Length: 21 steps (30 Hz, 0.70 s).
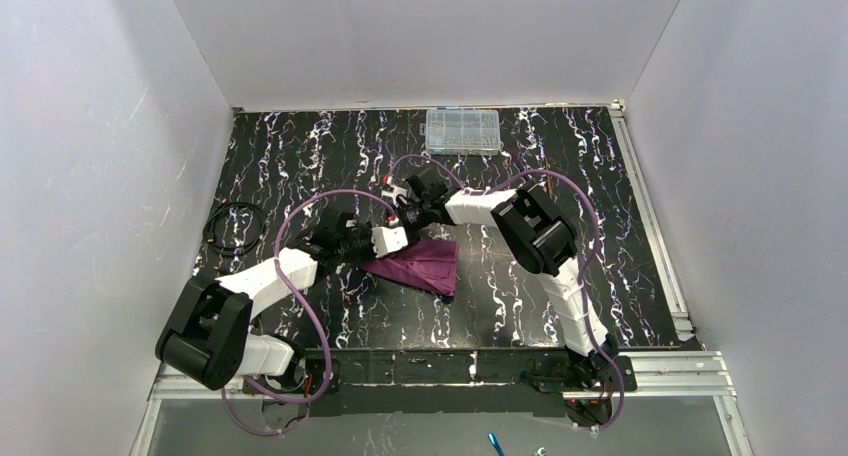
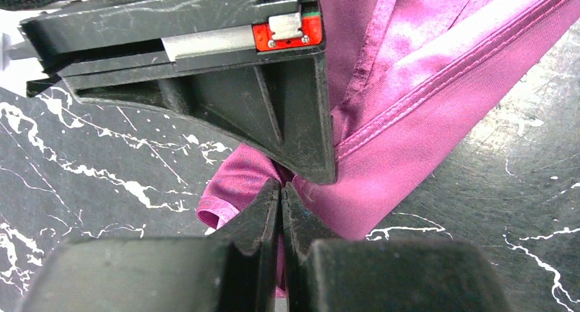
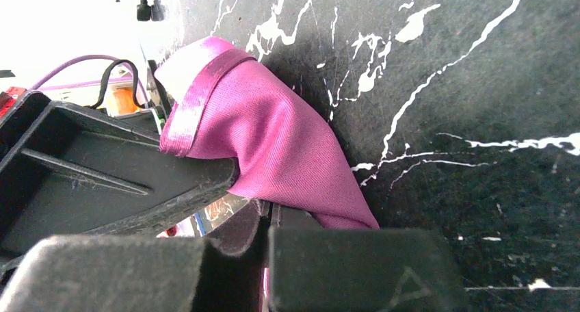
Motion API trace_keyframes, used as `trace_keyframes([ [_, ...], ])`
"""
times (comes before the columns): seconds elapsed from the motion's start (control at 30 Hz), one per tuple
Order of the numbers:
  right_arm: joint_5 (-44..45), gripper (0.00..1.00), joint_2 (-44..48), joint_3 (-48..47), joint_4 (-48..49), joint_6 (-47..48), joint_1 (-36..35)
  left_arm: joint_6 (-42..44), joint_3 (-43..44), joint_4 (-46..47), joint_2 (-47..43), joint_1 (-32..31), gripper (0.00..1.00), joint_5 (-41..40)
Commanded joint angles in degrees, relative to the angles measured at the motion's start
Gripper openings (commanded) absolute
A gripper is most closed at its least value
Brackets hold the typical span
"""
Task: Fold the napkin into a case and place the utensils inside
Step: Grasp the top corner of the smaller rectangle folded napkin from the folded napkin.
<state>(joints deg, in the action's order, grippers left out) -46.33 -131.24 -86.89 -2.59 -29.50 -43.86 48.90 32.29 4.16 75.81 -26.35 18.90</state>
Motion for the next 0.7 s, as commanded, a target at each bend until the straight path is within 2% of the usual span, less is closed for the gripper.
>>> trace_keyframes([
  [0.0, 1.35, 0.01, -2.11, -0.8, -0.23, 0.64, 0.09, -0.58, 2.28, -0.76, -0.17, -0.28, 0.0, 1.87],
  [0.5, 3.23, 0.01, -1.37, 0.69, -3.19, 2.54, 2.37, 2.43, 1.05, -0.96, -0.82, -0.28, 0.0, -1.14],
  [0.67, 3.39, 0.01, -2.75, 2.18, -2.67, 3.03, 2.27, -1.06, 3.55, -4.64, -1.79, -0.29, 0.11, -0.25],
])
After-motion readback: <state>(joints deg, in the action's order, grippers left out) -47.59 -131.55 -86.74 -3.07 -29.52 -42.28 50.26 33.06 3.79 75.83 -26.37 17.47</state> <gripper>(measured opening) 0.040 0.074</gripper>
